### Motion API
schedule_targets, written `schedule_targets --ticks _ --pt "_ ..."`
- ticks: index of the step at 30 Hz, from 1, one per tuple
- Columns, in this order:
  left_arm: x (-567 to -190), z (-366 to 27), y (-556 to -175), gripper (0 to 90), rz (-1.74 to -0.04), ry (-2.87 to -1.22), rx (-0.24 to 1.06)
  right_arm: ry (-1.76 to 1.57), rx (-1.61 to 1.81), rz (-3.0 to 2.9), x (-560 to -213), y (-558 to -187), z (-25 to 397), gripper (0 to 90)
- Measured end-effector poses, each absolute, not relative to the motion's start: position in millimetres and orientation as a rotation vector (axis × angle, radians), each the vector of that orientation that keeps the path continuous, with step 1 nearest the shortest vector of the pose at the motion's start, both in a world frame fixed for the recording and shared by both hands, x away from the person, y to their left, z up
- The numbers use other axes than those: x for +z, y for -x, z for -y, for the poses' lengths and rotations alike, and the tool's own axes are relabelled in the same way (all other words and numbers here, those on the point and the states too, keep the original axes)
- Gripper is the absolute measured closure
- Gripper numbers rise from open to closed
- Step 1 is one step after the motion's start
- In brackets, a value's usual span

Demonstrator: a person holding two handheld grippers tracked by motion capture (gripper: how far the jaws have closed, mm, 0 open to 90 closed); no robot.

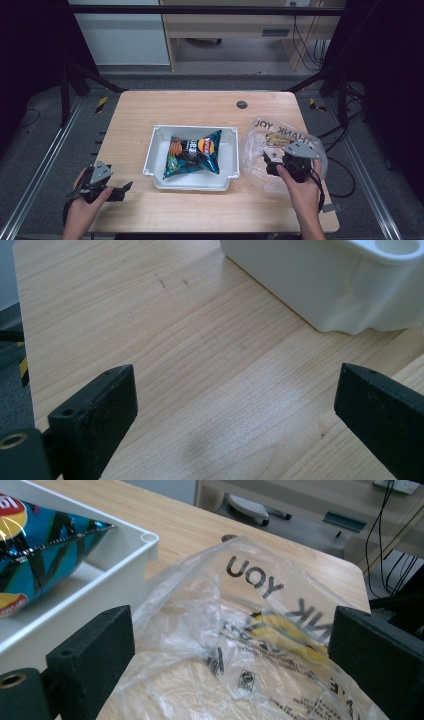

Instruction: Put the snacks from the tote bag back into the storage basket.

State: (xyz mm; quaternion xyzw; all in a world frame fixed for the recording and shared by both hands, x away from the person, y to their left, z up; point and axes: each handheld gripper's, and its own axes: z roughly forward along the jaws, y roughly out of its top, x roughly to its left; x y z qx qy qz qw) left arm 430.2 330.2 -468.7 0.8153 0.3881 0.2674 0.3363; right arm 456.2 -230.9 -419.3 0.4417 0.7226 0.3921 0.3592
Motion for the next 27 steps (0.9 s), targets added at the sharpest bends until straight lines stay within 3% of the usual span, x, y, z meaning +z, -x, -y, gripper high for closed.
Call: schedule_targets --ticks 27 --pt "-469.0 -329.7 -430.3 3.2 -1.006 -2.136 0.693 -1.2 0.963 -1.927 -460.0 -447.6 232.1 6.0"
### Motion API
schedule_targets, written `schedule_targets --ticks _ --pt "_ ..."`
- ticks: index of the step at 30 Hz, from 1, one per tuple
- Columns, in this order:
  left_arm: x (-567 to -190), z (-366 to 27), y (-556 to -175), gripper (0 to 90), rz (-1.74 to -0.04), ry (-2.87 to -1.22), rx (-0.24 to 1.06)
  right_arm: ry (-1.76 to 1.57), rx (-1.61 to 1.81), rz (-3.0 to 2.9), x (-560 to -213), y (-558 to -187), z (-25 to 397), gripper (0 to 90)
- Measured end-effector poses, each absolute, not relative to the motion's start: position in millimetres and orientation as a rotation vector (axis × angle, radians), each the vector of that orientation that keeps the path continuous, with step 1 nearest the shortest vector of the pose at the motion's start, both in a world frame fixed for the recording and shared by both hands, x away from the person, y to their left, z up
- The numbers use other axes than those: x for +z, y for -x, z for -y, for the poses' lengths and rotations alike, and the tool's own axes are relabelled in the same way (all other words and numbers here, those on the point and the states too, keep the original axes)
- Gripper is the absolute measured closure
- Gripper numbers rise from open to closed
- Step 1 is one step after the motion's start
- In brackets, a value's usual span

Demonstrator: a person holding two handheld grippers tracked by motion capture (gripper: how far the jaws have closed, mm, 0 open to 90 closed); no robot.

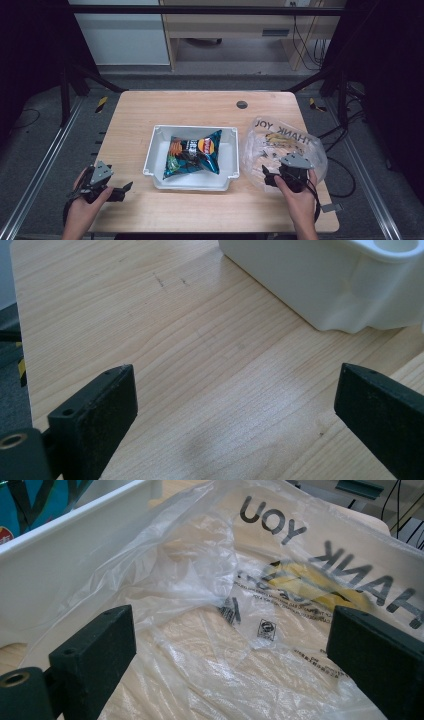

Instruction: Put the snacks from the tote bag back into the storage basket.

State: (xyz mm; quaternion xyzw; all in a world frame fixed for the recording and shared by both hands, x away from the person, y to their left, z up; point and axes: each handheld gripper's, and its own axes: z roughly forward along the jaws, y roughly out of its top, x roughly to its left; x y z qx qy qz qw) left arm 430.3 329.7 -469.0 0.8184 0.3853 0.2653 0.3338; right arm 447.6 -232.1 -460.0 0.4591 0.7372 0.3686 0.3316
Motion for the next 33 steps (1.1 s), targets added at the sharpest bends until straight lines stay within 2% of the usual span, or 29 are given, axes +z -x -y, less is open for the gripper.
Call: schedule_targets --ticks 33 --pt "-469.5 -327.3 -429.5 3.2 -0.994 -2.157 0.696 -1.159 0.854 -2.16 -479.7 -443.9 212.6 6.9"
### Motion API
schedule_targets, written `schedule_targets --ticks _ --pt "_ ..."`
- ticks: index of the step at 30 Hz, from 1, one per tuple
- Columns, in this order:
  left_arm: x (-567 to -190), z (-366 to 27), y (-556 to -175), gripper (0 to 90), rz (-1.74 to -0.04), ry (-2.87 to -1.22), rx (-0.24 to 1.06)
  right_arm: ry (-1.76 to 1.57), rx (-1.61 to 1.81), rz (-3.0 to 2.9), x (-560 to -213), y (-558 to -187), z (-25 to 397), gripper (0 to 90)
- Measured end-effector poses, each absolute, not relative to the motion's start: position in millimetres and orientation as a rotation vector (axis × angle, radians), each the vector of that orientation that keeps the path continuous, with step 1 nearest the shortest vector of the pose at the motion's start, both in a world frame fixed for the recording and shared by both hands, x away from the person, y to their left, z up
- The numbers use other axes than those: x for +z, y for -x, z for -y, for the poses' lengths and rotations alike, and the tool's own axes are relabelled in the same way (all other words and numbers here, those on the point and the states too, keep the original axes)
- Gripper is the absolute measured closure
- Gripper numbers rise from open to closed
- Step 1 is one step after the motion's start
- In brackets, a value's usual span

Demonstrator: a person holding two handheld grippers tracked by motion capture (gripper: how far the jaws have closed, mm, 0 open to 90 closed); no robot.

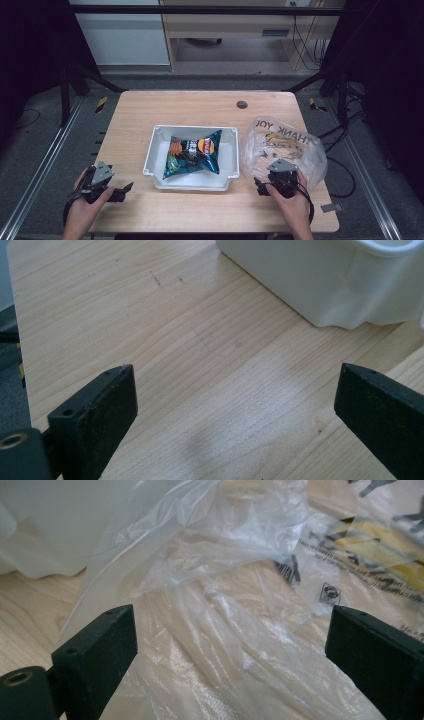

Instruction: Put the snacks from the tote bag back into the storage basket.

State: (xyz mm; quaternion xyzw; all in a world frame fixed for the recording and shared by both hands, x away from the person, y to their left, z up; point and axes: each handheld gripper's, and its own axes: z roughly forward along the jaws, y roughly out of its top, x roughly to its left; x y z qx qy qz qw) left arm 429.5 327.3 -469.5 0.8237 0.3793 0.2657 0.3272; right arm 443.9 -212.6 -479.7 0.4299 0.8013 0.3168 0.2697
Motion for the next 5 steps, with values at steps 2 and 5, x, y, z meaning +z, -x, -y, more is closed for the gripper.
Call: schedule_targets --ticks 2,5 --pt "-469.7 -326.5 -429.2 3.2 -0.989 -2.167 0.695 -1.169 0.848 -2.157 -480.0 -443.3 212.4 6.9" --pt "-470.2 -324.9 -429.7 3.2 -0.984 -2.175 0.697 -1.182 0.848 -2.151 -479.9 -443.4 214.1 6.9"
